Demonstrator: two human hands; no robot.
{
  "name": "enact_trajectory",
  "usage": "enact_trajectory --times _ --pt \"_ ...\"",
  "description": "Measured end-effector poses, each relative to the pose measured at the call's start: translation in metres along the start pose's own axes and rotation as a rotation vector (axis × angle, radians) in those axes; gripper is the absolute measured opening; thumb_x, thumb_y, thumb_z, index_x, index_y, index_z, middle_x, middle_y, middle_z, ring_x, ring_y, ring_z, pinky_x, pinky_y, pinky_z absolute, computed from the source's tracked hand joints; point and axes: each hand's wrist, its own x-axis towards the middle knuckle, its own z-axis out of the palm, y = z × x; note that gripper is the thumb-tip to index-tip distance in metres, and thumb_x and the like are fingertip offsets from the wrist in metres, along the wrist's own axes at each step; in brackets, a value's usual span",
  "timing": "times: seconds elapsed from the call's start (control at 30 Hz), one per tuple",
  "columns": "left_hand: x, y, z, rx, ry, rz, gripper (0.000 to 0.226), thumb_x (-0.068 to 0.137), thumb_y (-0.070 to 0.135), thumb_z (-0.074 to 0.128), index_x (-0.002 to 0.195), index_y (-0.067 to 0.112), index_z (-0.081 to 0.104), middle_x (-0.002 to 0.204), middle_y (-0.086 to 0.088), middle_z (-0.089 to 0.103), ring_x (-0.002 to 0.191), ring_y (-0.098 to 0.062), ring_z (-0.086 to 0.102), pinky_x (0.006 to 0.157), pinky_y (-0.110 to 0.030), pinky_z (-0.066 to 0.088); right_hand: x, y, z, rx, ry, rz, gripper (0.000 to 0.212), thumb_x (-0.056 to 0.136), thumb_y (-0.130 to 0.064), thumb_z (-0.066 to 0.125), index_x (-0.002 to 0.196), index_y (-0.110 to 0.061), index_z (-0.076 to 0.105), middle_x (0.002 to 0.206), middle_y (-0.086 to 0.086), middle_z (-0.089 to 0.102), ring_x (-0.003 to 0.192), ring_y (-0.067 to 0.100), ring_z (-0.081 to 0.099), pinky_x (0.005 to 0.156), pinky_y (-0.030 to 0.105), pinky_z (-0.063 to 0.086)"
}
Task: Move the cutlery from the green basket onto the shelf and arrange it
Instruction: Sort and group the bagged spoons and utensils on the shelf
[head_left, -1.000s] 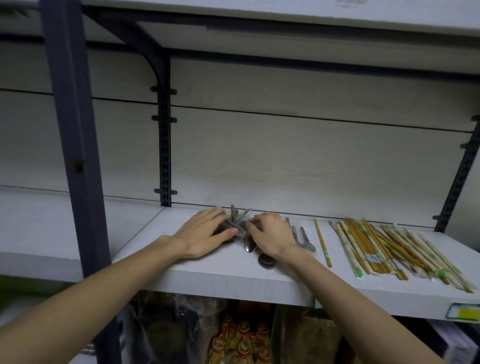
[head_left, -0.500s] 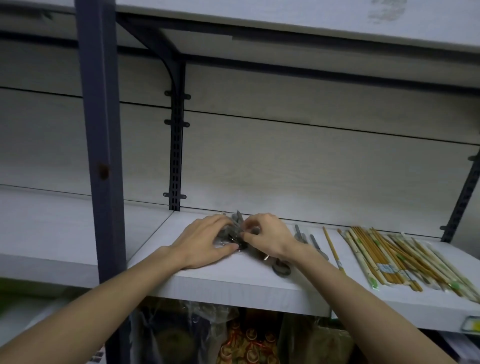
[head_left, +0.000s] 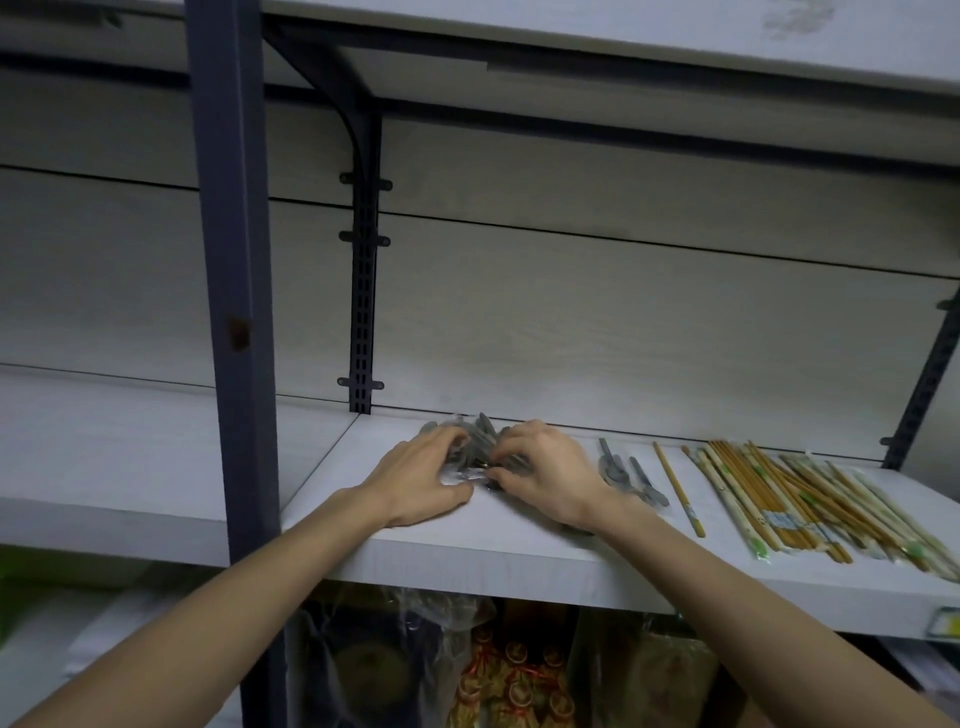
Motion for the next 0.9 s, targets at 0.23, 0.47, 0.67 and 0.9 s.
enact_trajectory --times 0.23,0.47,0.67,0.9 --pt "0.002 -0.002 0.001 0.036 -0.02 -0.025 0.057 0.08 0.061 0.055 0.13 0.033 0.048 0.132 0.007 0.055 0.113 -0.02 0.057 0.088 -0.038 0.051 -0.011 0.0 -0.004 0.042 0.145 -0.079 0.02 0.093 -0.036 0.057 0.103 -0.028 0.073 0.101 -0.011 0.071 0.094 0.016 0.065 0.076 0.039 0.054" --pt "0.002 -0.003 0.003 0.039 0.007 -0.008 0.059 0.084 0.059 0.058 0.135 0.032 0.047 0.13 0.009 0.052 0.113 -0.017 0.056 0.087 -0.035 0.048 -0.03 -0.011 -0.028 0.244 0.424 -0.086 0.015 0.096 -0.026 0.063 0.104 -0.018 0.073 0.097 -0.009 0.073 0.085 0.007 0.067 0.071 0.032 0.056" --pt "0.001 0.006 -0.002 0.051 0.051 0.019 0.065 0.084 0.051 0.062 0.143 0.028 0.046 0.143 0.007 0.048 0.122 -0.016 0.051 0.099 -0.036 0.044 -0.035 0.001 -0.056 0.627 0.432 0.124 0.016 0.096 -0.021 0.066 0.105 -0.012 0.076 0.094 -0.004 0.077 0.09 0.011 0.072 0.075 0.037 0.06" --pt "0.007 0.043 -0.003 -0.068 0.15 0.115 0.044 0.08 0.029 0.058 0.124 0.028 0.061 0.128 0.011 0.058 0.112 -0.01 0.053 0.098 -0.039 0.047 -0.058 0.034 -0.067 0.865 0.554 0.251 0.019 0.097 -0.014 0.064 0.112 -0.008 0.074 0.098 0.003 0.077 0.094 0.015 0.073 0.078 0.031 0.061"
